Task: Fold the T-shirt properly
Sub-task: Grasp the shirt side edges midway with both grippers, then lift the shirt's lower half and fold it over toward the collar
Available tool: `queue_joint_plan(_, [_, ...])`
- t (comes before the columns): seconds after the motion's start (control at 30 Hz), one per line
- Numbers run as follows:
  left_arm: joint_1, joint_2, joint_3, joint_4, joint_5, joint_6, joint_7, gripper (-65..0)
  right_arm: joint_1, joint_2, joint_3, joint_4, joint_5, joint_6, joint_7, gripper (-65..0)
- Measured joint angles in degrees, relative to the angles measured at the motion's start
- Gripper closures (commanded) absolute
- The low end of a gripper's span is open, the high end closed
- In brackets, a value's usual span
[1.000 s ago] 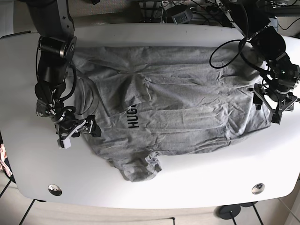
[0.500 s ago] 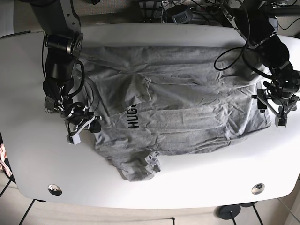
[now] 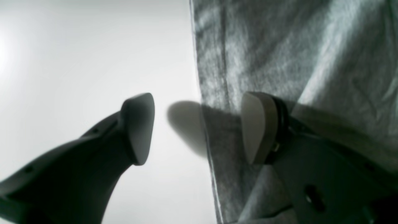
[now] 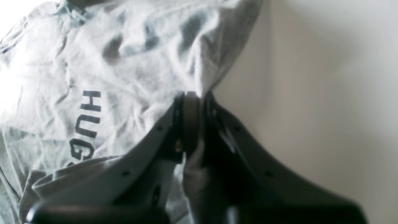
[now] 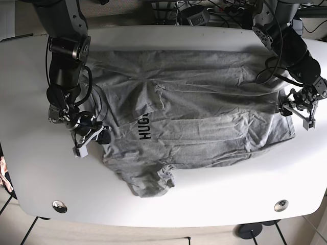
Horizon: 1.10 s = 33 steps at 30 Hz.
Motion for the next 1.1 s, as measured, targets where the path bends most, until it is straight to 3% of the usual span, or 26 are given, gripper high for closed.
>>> queue_joint_plan(0.17, [-0.81,-2.86,-0.28,-7.15,-9.31,-0.83,-2.1,-41.0,0.0,0.11,0.0,-0.02,-0.02,-0.02,-0.04,-1.9])
queue_joint_plan(0.33, [-2.69,-2.8,-0.44,-11.58,-13.31,-1.25,-3.02,-41.0,0.0,0.15,0.0,-0.02,-0.02,0.0,-0.07,-1.9])
queue_joint_plan(0.5, [-7.67,-2.82,-0.44,-20.5,-14.08,-1.33,-6.67,-39.6,-0.02,0.11,0.0,-0.02,0.02,0.0,-0.02,-1.9])
queue_joint_plan(0.57, [-8.11,-2.82,-0.44,-22.36,-14.69,0.46,-8.85,-30.8,-0.02,0.11,0.0,-0.02,0.04,0.0,-0.04,-1.9])
queue_joint_plan(0.6, [-8.07,-2.8,-0.44,-22.45,-15.02,2.97,-9.27,-22.5,-0.04,0.11,0.02,-0.02,0.09,0.0,-0.04,-1.9])
queue_joint_plan(0.63, [-7.96,-2.78,-0.42,-22.45,-14.58,5.9,-9.94,-9.3,-0.17,0.11,0.17,-0.02,0.22,0.0,-0.04,-1.9])
queue_joint_plan(0.67, [-7.74,-2.97,-0.39,-22.51,-14.34,6.23,-10.34,-2.4,-0.22,0.11,0.2,-0.02,0.28,0.0,0.0,-1.9])
queue_joint_plan(0.73, [-7.28,-3.87,-0.39,-22.69,-14.36,5.25,-10.01,-0.3,-0.31,0.13,0.26,-0.02,0.44,0.0,0.0,-1.7])
queue_joint_plan(0.83, [-6.8,-4.22,-0.37,-19.39,-12.5,3.67,-6.93,0.0,-1.01,0.04,0.28,2.08,0.35,0.42,-0.35,-1.6])
queue_joint_plan(0.87, [-5.66,-3.8,-0.15,-14.69,-11.08,3.08,-2.54,0.0,-2.97,-0.15,0.24,6.21,-0.26,0.2,-1.53,-1.6])
queue_joint_plan(0.97, [-1.2,-3.54,-0.24,-0.83,-10.84,2.62,3.5,0.0,-7.74,-0.15,0.35,15.65,-0.79,-0.02,-5.62,-1.6])
queue_joint_plan(1.1, [0.81,-3.63,2.6,11.72,-11.26,2.45,6.45,0.0,-12.11,-0.52,0.26,29.33,-0.35,0.26,-10.58,-1.6])
